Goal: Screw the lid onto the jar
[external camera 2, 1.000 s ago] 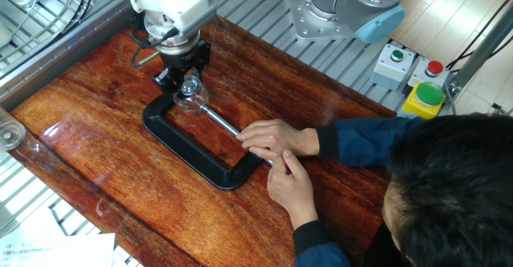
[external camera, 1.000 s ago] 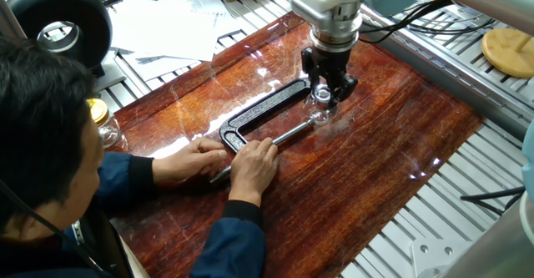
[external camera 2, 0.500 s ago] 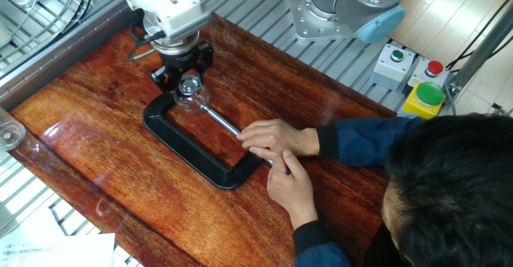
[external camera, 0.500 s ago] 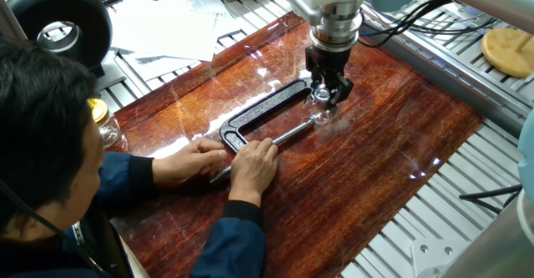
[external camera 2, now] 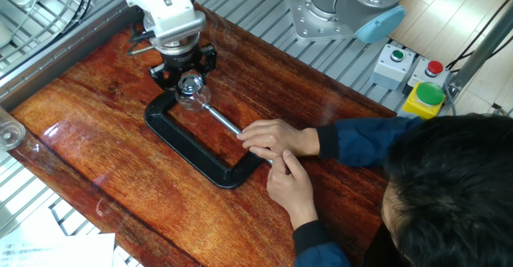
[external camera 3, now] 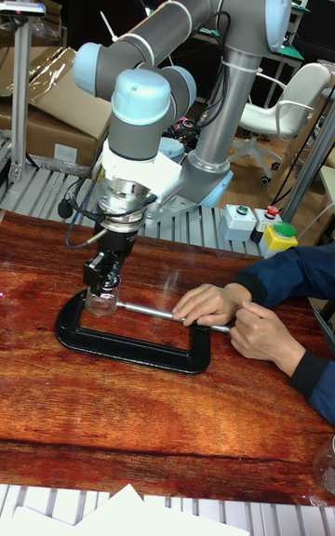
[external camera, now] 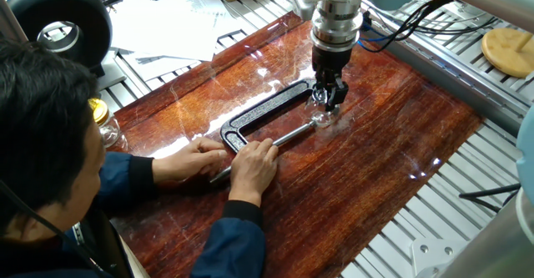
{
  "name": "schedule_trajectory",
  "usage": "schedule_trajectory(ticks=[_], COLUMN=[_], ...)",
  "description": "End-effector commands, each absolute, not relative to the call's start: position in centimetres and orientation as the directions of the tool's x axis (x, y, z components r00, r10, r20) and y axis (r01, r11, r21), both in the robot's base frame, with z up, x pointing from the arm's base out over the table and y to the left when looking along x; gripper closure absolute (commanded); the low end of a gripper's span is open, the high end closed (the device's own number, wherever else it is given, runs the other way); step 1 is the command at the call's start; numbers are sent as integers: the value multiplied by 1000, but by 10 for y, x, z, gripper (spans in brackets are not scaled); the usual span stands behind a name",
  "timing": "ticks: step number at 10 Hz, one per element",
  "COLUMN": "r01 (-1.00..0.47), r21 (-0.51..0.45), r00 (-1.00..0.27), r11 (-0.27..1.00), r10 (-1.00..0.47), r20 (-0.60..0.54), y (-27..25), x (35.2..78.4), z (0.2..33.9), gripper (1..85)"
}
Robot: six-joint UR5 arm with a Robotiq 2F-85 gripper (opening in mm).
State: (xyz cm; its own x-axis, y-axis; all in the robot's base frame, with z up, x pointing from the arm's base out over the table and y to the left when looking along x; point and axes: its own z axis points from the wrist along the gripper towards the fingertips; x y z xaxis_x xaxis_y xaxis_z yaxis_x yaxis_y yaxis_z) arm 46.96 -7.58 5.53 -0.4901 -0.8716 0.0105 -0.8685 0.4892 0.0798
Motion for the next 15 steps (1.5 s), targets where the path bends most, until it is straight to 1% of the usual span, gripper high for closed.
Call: schedule_trajectory(ticks=[1,3,5,7,9,10,11,12,13,14,15], r01=[-830,-775,-629,-538,-479,-458,-436,-437,-440,-438,-447], r21=[53,-21,-96,-110,-111,-108,-92,-96,-90,-79,-70], r00=[-554,-631,-777,-843,-878,-888,-898,-896,-894,-895,-891], r11=[555,632,771,835,871,882,895,894,894,895,892], r10=[-832,-771,-625,-535,-478,-460,-439,-442,-445,-443,-450], r20=[36,87,75,58,33,8,-14,-39,-52,-49,-50], y=[-89,-101,-99,-90,-85,-86,-87,-91,-92,-89,-86], x=[471,479,483,487,494,501,505,511,515,514,516], z=[64,79,71,66,63,61,61,59,59,60,63], gripper=[420,423,503,507,487,443,373,303,233,190,103])
